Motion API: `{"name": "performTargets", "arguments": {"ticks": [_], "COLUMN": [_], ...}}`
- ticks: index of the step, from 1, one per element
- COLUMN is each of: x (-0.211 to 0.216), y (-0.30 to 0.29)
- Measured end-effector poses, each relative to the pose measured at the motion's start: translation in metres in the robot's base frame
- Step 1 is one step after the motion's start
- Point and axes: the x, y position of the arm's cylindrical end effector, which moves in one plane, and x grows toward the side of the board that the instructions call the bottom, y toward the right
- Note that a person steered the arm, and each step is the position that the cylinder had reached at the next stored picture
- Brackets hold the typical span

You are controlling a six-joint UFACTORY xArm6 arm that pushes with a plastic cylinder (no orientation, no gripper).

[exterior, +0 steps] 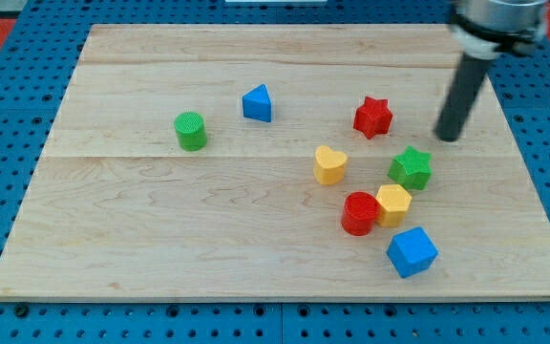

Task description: Slide the red star to the top left of the green star

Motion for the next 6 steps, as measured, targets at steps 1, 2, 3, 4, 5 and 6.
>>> {"name": "performTargets", "arguments": {"ticks": [1,2,3,4,5,6], "x": [-0.056,-0.059,-0.020,-0.057,-0.079,-0.035], "y": [0.000,-0.035,-0.031,-0.047,-0.115,-0.137]}}
